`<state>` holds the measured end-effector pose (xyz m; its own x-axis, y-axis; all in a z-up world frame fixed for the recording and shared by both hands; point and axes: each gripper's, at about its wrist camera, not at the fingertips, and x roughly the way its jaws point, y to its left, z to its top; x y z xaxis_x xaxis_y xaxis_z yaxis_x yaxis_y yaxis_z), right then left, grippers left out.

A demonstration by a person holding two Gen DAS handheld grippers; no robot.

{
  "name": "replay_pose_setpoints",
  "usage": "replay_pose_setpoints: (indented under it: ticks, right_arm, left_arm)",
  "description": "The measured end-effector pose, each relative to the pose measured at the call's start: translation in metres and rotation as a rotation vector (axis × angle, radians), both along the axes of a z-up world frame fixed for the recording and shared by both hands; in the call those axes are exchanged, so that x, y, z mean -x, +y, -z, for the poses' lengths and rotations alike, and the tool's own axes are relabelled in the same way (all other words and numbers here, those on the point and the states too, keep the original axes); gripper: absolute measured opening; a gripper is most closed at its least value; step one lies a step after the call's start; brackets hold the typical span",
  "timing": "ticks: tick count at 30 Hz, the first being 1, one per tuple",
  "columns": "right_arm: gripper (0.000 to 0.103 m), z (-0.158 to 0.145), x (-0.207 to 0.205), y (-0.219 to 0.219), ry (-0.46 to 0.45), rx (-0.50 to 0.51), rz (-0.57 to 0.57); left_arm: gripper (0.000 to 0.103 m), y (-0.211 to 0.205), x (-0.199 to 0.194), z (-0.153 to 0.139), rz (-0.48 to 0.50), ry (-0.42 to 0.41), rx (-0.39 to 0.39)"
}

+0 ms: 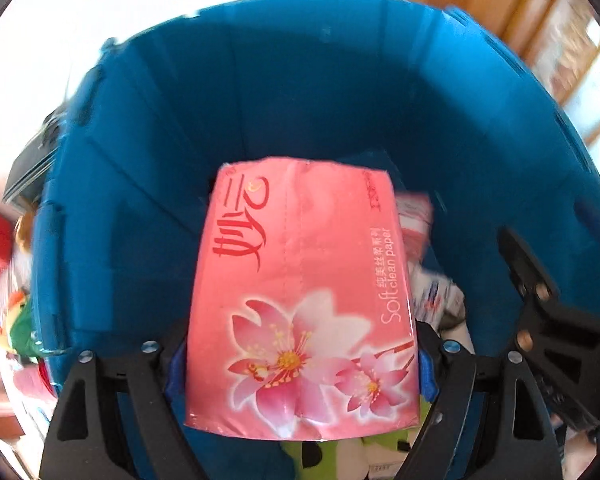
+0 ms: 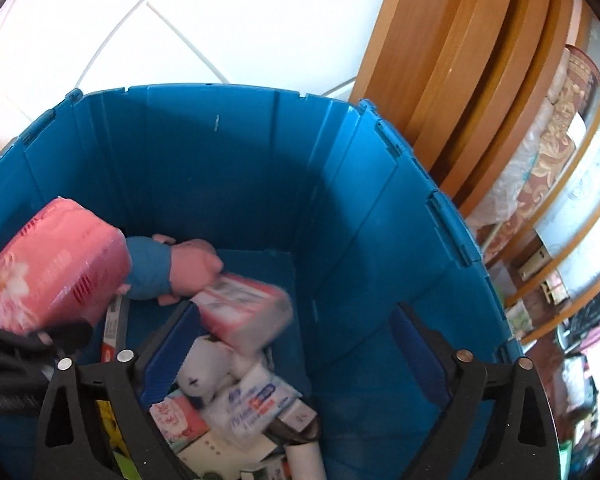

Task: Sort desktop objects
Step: 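Carry both pink tissue packs over the blue crate and release them inside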

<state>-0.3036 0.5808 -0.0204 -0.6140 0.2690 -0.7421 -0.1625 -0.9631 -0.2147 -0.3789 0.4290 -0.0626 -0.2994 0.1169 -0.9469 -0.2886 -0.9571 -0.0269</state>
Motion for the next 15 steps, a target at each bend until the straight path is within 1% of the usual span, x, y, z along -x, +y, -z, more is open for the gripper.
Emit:
replay_pose_setpoints:
  ticks: [3, 4, 7, 9, 11, 13, 15]
  right_arm:
    - [0.101, 0.000, 0.000, 0.001, -0.002, 0.007, 0.001]
    - [0.101, 0.000, 0.000, 0.000, -0.001, -0.002, 0.002]
    - [0.102, -0.001, 0.001, 0.001, 0.000, -0.006, 0.006]
    - [0.102, -0.002, 0.001, 0.003, 0.005, -0.003, 0.013]
    - [0.102, -0.004, 0.000, 0.005, 0.012, 0.006, 0.020]
    - [0.102, -0.005, 0.000, 0.008, 0.010, 0.020, 0.025]
    - [0.102, -0.005, 0.001, 0.007, 0.006, 0.016, 0.027]
  left_arm:
    - [0.083, 0.006, -0.001, 0.011, 0.024, -0.069, 0.021]
    - [0.083, 0.008, -0.002, 0.012, 0.034, -0.071, 0.033]
    - [0.083, 0.012, -0.004, 0.005, 0.043, -0.024, 0.059]
    - [0.083, 0.006, -0.002, 0.001, 0.048, -0.004, 0.046]
    - [0.083, 0.009, -0.010, -0.005, 0.053, 0.018, 0.041]
    - [0.083, 0.012, -0.011, -0.001, 0.071, -0.006, 0.056]
    - [0.083, 0.012, -0.010, -0.002, 0.084, -0.037, 0.045]
